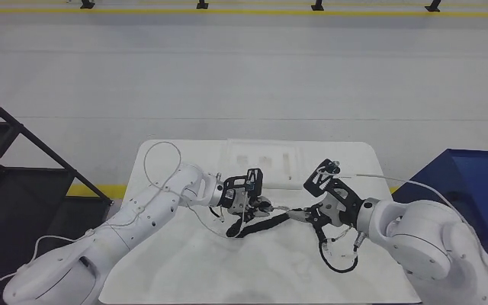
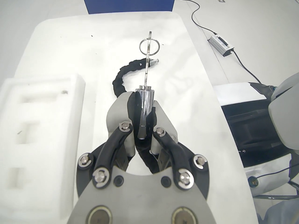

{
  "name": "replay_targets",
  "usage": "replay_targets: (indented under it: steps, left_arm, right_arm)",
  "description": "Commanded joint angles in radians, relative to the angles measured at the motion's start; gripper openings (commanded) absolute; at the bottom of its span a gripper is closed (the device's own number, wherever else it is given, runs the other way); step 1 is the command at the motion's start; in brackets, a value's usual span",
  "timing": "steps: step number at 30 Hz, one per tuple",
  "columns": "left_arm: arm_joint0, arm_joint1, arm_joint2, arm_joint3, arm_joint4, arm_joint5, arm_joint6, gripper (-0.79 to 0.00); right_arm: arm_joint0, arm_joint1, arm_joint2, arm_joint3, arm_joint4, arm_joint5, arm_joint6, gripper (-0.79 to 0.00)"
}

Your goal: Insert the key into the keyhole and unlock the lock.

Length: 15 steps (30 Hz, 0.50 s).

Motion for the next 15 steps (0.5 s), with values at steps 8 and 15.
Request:
replay_targets:
  steps: [8, 15]
  left_arm:
    - [-0.005, -0.078, 0.117, 0.104, -0.007, 0.0, -0.033, -0.785]
    - [-0.029, -0.144, 0.194, 0.221, -0.027, 0.0, -0.007, -0.449]
  right_arm:
    - [-0.04, 0.004, 0.038, -0.001, 0.016, -0.017, -0.037, 0.0]
    - [-0.047, 0.004, 0.04, 0.008, 0.024, -0.031, -0.053, 0.0]
